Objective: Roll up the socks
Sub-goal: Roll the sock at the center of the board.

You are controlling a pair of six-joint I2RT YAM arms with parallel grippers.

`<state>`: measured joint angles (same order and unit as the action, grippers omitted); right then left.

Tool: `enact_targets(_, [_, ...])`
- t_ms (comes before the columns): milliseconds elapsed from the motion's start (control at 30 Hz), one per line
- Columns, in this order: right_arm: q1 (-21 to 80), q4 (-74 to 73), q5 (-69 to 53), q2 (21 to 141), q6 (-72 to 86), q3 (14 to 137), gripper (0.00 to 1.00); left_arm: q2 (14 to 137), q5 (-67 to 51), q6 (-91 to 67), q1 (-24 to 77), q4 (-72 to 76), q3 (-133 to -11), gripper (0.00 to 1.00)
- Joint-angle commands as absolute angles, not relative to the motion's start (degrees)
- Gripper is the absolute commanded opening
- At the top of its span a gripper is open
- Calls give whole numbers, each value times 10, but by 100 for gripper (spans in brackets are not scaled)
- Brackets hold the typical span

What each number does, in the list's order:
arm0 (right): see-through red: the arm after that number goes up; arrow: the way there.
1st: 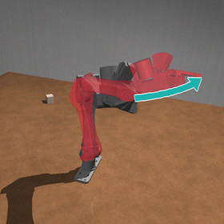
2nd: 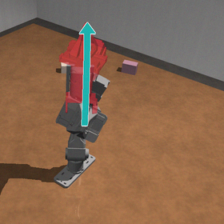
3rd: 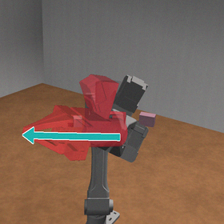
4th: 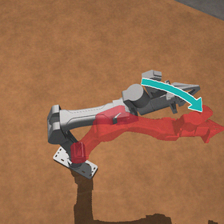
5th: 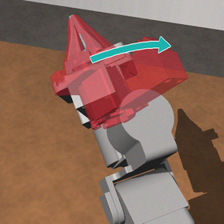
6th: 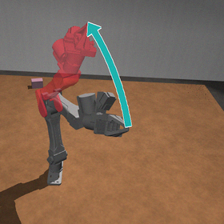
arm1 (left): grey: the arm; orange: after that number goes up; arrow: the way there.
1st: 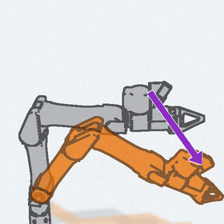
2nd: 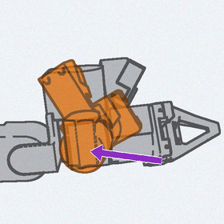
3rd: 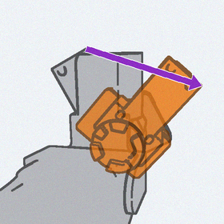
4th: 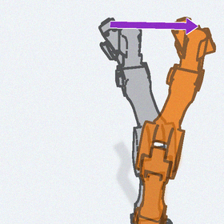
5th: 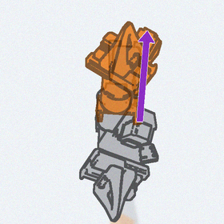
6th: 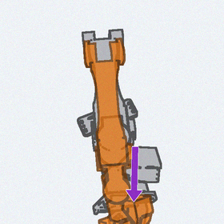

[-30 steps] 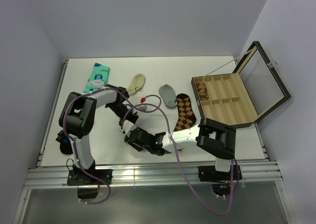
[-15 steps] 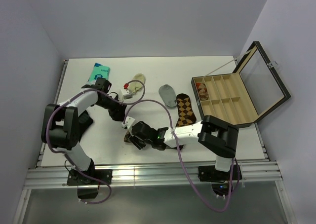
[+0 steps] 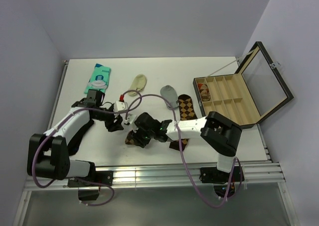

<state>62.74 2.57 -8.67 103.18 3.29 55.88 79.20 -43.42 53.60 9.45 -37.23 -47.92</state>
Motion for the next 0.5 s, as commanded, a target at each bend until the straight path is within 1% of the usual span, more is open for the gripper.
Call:
enact_targets(0, [612,-105,-144,1071,50,562,22,738,-436,609,107,-372,-452,63])
enact_targets(267, [600,-130,-163,1094,50,595,22,657,-375,591,210,-332,-365,64])
enact_targets(333, [596,-135,-164,1099,53,600,22,650,-381,586,230,-336,-364,66])
enact_targets(467, [591,-134,-175,1103,61,601,22,663,-420,566,236,-366,-388,66])
